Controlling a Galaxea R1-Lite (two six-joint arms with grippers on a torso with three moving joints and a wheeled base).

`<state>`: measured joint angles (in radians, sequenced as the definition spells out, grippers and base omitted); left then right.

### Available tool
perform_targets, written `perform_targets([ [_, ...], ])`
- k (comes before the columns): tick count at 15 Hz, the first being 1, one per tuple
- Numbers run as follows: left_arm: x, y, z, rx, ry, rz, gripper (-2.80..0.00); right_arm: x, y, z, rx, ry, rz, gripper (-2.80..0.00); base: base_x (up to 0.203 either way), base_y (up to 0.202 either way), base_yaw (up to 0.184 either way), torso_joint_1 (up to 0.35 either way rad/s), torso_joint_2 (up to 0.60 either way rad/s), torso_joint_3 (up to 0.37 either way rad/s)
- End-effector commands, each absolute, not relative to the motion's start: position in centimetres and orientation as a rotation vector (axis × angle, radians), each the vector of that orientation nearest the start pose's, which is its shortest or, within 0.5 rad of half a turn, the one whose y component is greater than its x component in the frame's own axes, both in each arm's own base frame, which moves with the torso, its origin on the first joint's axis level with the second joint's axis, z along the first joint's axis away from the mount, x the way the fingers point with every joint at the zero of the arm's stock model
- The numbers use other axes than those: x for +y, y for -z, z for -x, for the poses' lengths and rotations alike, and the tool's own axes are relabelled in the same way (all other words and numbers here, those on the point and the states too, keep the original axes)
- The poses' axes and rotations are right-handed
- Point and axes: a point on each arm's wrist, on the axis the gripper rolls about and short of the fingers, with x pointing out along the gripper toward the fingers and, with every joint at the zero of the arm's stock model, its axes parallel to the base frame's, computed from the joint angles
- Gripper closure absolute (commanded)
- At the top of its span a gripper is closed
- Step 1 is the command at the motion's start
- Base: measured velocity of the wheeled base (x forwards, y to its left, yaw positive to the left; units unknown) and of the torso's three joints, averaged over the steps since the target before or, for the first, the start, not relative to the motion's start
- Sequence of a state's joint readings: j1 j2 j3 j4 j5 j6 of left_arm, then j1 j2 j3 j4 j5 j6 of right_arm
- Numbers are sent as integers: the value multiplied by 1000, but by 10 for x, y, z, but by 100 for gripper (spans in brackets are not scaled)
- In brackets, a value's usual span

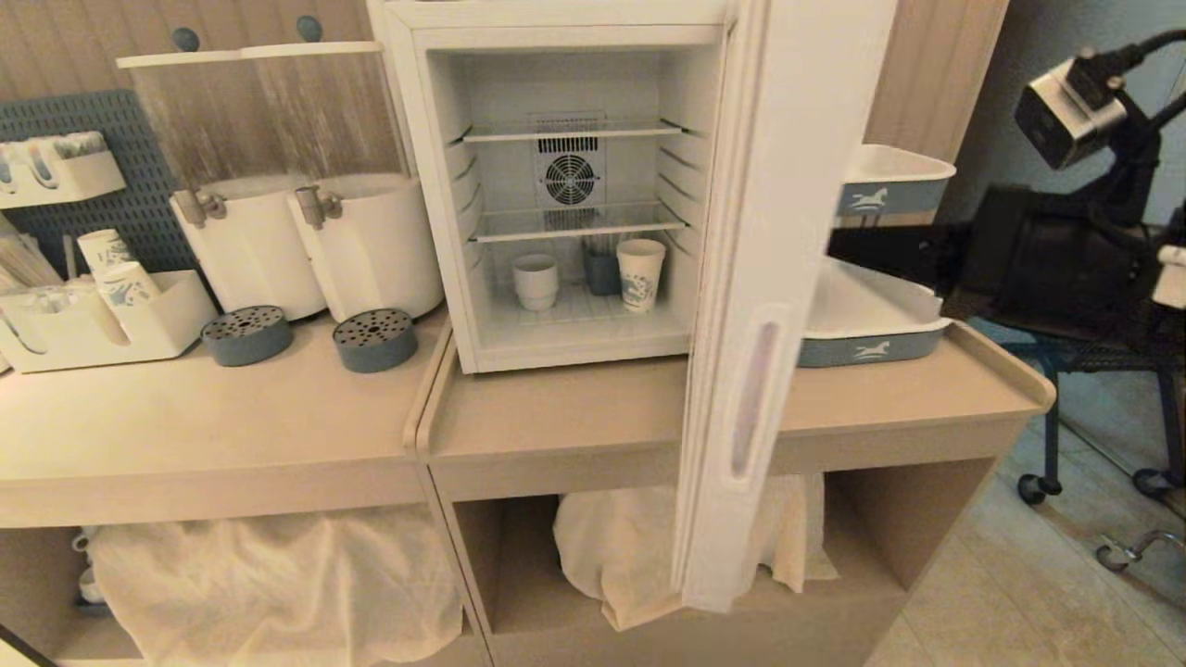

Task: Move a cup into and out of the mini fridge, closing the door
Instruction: Close the freezer door

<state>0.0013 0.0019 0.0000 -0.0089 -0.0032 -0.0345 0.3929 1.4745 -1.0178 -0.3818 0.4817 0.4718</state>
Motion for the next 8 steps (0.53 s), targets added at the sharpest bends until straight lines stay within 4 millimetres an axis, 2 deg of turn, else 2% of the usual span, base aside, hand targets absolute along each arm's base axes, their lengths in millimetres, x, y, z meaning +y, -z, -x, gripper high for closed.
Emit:
perform_targets([
  [1, 0, -76, 23, -6, 2, 35, 0, 139, -288, -253, 280, -750, -441, 0, 0, 0, 0, 0, 0, 0],
  [4, 0, -76, 23, -6, 2, 35, 0, 181, -284, -282, 305, -597, -419, 0, 0, 0, 0, 0, 0, 0],
  [7, 0, -76, 23, -6, -1, 37, 0, 207, -278, -315, 302, -460, -395, 0, 0, 0, 0, 0, 0, 0],
  [8, 0, -76, 23, -6, -1, 37, 0, 213, -282, -325, 288, -449, -387, 0, 0, 0, 0, 0, 0, 0],
])
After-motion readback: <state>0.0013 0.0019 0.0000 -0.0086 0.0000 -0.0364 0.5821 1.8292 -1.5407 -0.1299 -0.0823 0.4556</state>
